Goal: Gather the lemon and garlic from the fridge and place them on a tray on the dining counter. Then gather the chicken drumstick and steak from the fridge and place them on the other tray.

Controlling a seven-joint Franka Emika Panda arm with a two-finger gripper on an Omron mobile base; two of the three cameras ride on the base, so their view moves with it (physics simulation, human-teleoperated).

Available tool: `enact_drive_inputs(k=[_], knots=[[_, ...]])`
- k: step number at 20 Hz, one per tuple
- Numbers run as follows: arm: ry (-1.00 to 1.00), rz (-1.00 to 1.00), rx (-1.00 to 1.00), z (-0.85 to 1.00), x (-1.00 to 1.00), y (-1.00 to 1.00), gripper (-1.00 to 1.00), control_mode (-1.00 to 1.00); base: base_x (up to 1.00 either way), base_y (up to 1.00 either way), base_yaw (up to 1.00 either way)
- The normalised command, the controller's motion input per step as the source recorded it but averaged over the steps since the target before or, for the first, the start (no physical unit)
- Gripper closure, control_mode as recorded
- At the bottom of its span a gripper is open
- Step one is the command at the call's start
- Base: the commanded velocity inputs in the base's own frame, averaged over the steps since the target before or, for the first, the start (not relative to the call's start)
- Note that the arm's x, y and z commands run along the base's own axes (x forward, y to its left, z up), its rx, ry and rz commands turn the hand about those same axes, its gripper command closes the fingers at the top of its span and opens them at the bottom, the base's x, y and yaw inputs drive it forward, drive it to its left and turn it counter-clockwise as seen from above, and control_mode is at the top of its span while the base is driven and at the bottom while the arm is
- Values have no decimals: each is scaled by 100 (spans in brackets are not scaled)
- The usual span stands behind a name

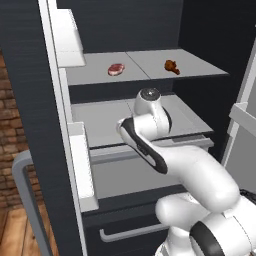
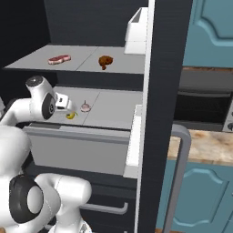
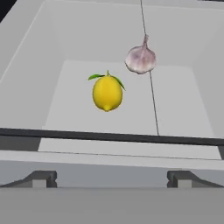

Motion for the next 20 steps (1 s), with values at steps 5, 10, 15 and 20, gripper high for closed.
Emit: enact_drive_inputs(k=[5,10,15,20], knots=[[5,0,-1,-23,50,0,-100,-100,0,0,0],[3,0,-1,-26,46,2,-100,-100,0,0,0],[6,0,-2,-28,45,8,-100,-100,0,0,0],[5,0,-1,-26,41,14,-100,-100,0,0,0]])
